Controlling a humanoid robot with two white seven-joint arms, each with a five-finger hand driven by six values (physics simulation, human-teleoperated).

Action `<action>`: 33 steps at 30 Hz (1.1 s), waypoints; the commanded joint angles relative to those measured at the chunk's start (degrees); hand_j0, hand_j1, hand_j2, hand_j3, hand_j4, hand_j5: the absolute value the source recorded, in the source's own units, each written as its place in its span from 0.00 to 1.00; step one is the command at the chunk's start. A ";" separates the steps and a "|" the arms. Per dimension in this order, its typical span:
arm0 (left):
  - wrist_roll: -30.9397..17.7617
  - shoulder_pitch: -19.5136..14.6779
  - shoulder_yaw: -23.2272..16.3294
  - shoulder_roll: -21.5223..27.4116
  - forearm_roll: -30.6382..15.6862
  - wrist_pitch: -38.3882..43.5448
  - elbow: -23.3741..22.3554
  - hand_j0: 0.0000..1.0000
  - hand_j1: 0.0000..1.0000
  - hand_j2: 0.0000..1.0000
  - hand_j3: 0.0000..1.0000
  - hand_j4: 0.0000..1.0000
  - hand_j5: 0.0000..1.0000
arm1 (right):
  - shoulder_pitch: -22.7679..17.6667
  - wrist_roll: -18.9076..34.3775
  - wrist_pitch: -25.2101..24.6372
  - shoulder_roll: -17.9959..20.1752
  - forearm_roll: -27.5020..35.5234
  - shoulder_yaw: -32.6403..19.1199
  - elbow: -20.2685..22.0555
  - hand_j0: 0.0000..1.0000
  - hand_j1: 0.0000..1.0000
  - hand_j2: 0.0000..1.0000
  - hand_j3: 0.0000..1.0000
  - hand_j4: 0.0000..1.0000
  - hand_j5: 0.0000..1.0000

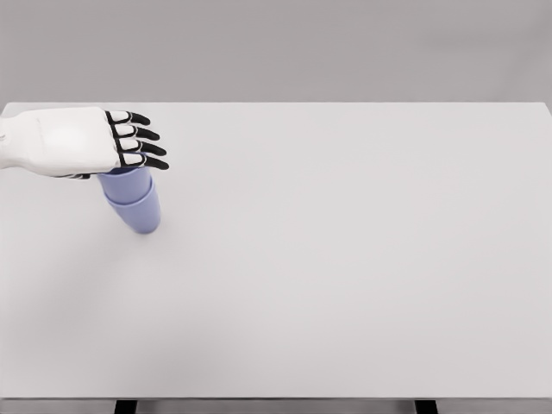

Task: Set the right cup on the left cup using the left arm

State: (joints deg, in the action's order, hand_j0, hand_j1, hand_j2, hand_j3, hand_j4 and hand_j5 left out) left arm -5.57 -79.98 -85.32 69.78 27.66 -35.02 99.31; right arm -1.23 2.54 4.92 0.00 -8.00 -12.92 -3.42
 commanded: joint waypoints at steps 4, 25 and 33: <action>0.03 0.00 0.15 0.01 -0.33 0.02 0.01 0.97 0.97 0.97 0.97 0.97 0.97 | 0.00 0.01 0.00 0.00 0.00 0.00 0.00 1.00 1.00 1.00 1.00 1.00 1.00; 0.47 -0.53 0.24 2.82 -1.29 0.02 -0.08 1.00 1.00 1.00 1.00 1.00 1.00 | 0.00 0.01 0.00 0.00 0.00 0.00 0.00 1.00 1.00 1.00 1.00 1.00 1.00; 0.47 -0.26 5.07 6.77 -7.80 0.02 -0.08 1.00 1.00 1.00 1.00 1.00 1.00 | 0.00 0.01 0.00 0.00 0.00 0.00 0.00 1.00 1.00 1.00 1.00 1.00 1.00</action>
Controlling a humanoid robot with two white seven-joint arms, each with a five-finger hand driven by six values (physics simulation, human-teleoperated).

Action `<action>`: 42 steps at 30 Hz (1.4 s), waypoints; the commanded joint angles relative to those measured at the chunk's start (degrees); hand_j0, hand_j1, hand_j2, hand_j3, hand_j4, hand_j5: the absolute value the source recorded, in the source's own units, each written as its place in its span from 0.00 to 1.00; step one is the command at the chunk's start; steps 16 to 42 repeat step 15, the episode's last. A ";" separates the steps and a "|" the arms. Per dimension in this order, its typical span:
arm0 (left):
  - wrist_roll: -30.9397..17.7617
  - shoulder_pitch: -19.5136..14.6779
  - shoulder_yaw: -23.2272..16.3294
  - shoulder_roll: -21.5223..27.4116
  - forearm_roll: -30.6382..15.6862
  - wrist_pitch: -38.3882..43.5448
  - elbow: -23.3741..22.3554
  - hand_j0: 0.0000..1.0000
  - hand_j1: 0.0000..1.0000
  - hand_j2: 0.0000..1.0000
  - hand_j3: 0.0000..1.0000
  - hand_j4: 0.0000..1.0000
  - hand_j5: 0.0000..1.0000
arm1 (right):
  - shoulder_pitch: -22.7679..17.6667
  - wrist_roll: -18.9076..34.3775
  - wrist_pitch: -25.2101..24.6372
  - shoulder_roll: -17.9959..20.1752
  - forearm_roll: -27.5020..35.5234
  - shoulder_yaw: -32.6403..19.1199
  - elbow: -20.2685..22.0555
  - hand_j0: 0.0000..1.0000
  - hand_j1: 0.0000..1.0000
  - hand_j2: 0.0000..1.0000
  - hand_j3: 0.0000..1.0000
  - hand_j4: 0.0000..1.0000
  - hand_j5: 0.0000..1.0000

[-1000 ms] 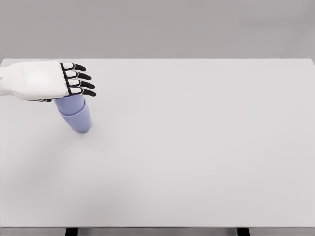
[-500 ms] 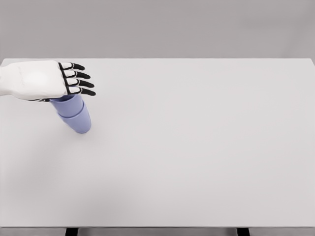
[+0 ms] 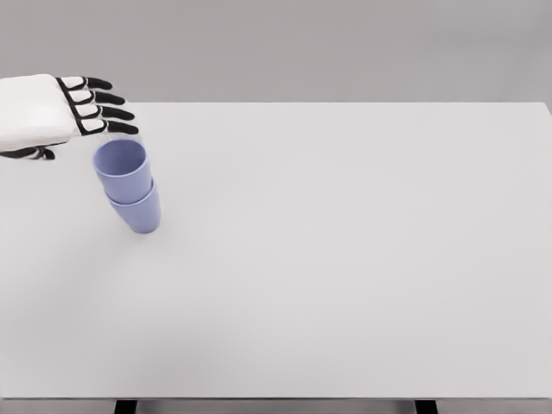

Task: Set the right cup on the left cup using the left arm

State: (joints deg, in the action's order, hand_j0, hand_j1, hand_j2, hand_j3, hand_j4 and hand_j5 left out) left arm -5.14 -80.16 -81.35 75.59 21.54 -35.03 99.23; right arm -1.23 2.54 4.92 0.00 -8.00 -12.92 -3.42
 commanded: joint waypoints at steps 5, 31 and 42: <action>-0.40 0.70 2.16 2.10 -1.15 0.03 0.00 1.00 1.00 1.00 1.00 1.00 1.00 | 0.00 0.01 0.00 0.00 0.00 0.00 0.00 1.00 1.00 1.00 1.00 1.00 1.00; -0.40 2.99 2.42 1.67 -0.89 0.03 0.09 1.00 1.00 1.00 1.00 1.00 1.00 | 0.00 0.01 0.00 0.00 0.00 0.00 0.00 1.00 1.00 1.00 1.00 1.00 1.00; -0.40 2.99 2.42 1.67 -0.89 0.03 0.09 1.00 1.00 1.00 1.00 1.00 1.00 | 0.00 0.01 0.00 0.00 0.00 0.00 0.00 1.00 1.00 1.00 1.00 1.00 1.00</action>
